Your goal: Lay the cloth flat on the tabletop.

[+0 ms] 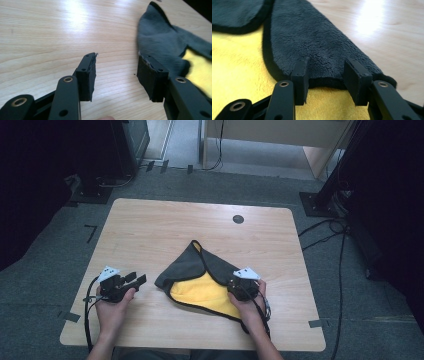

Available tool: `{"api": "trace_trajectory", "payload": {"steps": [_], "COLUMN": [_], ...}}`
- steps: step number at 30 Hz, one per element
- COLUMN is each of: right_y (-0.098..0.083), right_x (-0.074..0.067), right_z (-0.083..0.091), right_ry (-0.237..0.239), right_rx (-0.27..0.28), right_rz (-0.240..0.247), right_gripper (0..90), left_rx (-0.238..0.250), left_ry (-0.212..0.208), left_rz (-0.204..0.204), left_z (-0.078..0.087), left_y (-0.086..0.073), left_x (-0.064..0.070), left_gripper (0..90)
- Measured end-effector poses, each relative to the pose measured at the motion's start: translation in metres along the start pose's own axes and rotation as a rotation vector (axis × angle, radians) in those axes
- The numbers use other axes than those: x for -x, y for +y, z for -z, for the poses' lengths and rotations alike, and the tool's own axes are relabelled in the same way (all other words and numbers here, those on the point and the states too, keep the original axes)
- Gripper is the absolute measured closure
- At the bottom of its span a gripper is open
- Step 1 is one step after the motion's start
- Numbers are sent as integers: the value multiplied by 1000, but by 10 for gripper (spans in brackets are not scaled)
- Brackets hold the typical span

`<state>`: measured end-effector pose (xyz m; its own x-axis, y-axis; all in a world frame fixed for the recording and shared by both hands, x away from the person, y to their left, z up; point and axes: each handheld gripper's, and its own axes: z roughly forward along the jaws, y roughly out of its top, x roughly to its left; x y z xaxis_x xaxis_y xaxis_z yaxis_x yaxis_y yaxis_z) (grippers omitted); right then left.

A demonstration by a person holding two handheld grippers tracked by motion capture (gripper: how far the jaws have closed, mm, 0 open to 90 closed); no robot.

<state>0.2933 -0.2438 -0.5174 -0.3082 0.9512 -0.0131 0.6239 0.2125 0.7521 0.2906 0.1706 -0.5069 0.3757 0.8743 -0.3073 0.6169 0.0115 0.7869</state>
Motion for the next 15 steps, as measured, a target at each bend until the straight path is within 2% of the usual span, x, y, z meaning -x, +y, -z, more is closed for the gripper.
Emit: {"api": "trace_trajectory", "payload": {"steps": [1,2,3,5,7,9,12,13,15], "right_y": [0,5,6,9,11,11,6,5,7], "right_x": [0,9,10,12,8,3,-5,-6,-5], "right_z": [0,-2,1,9,14,10,2,1,0], "right_ry": [0,27,33,96,156,227,218,210,183], "right_rx": [0,-14,-3,34,46,14,-36,-36,-43], "right_rz": [0,-5,-12,-17,23,65,125,140,165], "right_gripper": [562,611,648,651,625,584,560,590,755], "left_rx": [0,-10,-13,-6,-10,-13,-28,-27,-32], "left_ry": [0,8,8,14,19,26,36,39,43], "left_rz": [0,3,5,0,3,2,-23,-30,-40], "left_z": [0,-3,-3,-4,-6,-7,-9,-10,-10], "left_y": [0,-2,-3,-4,-4,-5,-6,-7,-7], "left_x": [0,-1,-2,-1,-1,0,3,5,6], "left_gripper": [497,497,495,489,466,458,448,445,441]}}
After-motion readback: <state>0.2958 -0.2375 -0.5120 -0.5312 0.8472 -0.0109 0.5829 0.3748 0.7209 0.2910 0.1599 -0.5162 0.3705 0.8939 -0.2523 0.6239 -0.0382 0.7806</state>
